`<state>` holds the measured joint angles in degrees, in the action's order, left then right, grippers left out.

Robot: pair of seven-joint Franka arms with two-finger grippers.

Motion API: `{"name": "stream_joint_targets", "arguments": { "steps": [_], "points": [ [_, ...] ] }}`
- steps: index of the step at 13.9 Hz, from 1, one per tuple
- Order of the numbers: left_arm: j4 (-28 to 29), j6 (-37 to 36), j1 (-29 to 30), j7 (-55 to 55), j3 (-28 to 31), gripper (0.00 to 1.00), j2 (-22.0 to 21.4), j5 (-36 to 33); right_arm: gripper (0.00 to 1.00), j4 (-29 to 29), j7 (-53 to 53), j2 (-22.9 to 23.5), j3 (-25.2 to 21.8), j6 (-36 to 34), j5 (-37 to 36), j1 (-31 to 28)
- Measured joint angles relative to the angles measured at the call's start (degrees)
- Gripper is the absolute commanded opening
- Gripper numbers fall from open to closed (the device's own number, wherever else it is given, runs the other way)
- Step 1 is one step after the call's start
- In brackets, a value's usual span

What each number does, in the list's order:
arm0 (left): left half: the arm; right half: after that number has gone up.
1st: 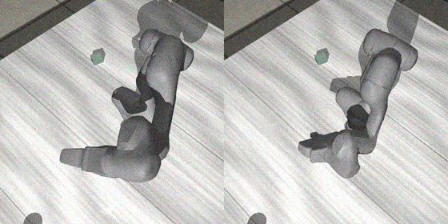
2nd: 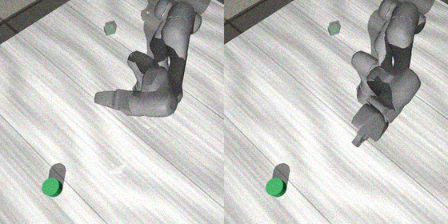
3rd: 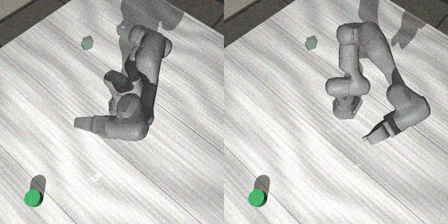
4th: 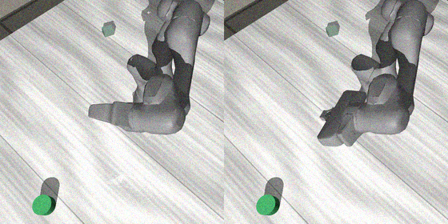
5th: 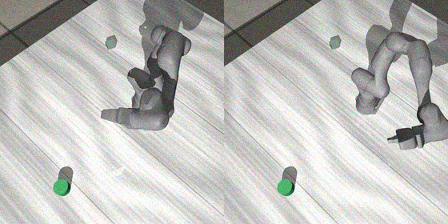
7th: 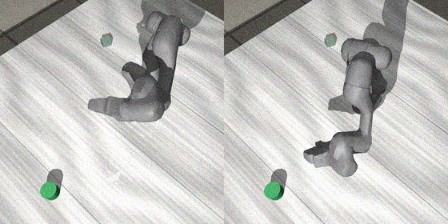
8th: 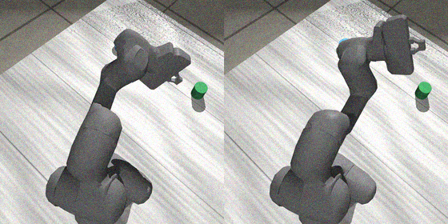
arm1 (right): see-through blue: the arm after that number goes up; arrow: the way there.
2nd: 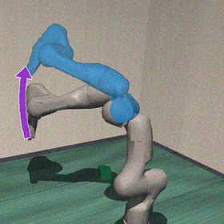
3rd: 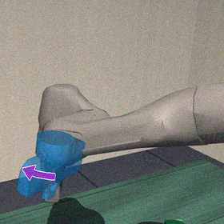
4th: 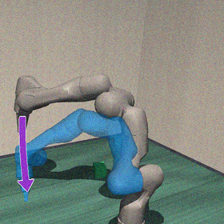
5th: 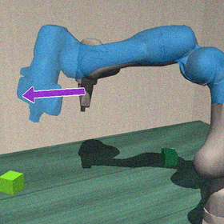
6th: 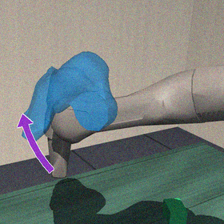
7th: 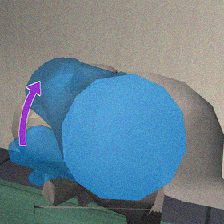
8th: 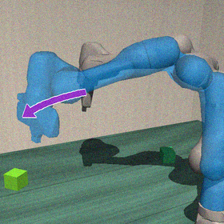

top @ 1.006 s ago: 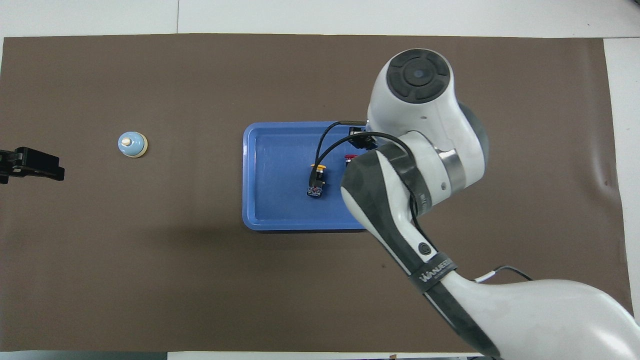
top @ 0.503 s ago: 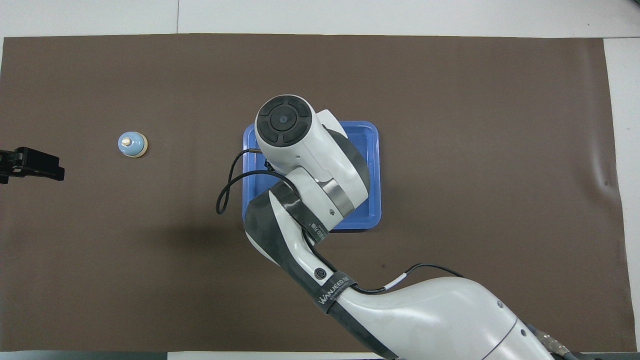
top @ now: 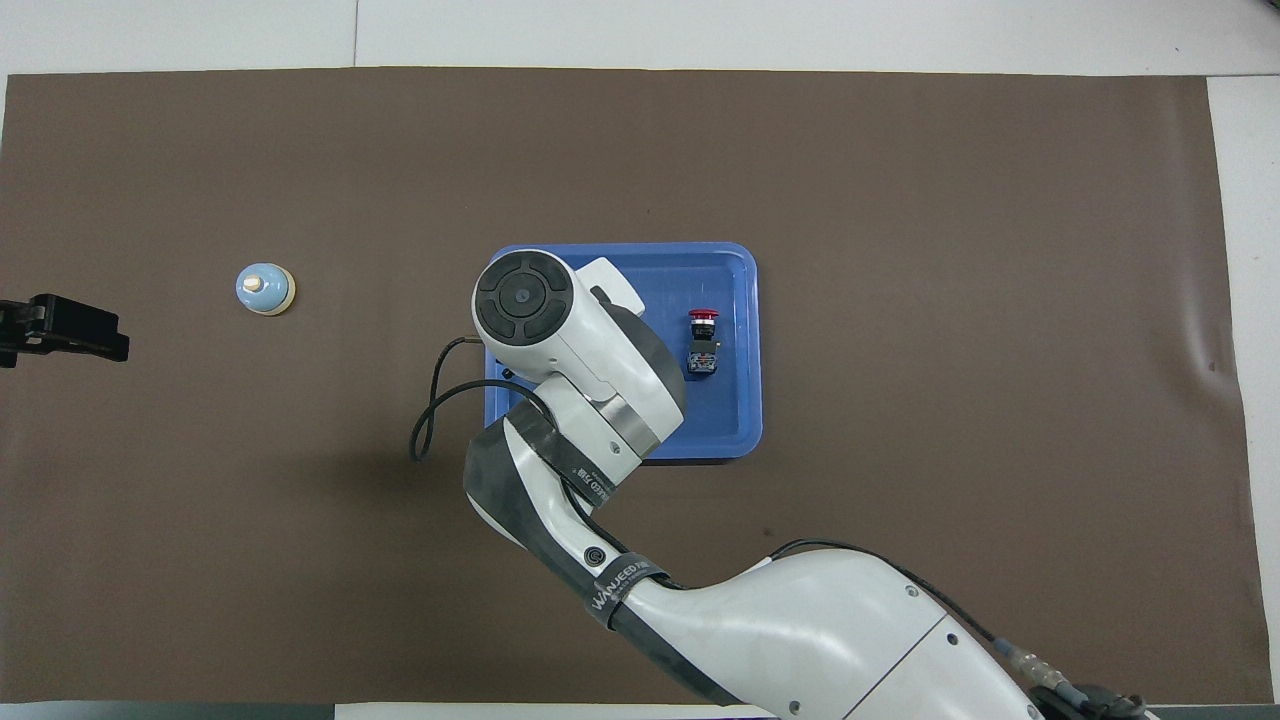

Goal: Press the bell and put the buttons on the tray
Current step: 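Carry the green button over the tray with the right gripper, then release the green button in the tray and retract the right gripper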

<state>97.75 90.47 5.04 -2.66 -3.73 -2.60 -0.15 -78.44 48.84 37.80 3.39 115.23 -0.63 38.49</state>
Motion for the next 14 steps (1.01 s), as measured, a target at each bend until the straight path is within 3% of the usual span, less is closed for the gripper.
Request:
{"name": "stream_joint_targets", "arguments": {
  "steps": [4,5,6,11,14],
  "points": [
    [0.00,0.00,0.00,0.00,0.00,1.00,0.00,0.00,0.00,-1.58,-0.11,1.13,-0.06,0.68,-0.03,2.09],
    [0.00,0.00,0.00,0.00,0.00,1.00,0.00,0.00,0.54,-1.58,-0.09,1.19,-0.14,0.68,-0.03,2.31],
    [0.00,0.00,0.00,0.00,0.00,1.00,0.00,0.00,1.00,-1.54,0.02,1.17,-0.22,0.69,-0.03,2.32],
    [0.00,0.00,0.00,0.00,0.00,1.00,0.00,0.00,1.00,-0.94,3.79,0.08,-1.13,0.65,-0.03,1.76],
    [0.00,0.00,0.00,0.00,0.00,1.00,0.00,0.00,1.00,-0.74,3.98,-3.52,-1.70,-0.82,-0.09,-2.95]
  ]
}}
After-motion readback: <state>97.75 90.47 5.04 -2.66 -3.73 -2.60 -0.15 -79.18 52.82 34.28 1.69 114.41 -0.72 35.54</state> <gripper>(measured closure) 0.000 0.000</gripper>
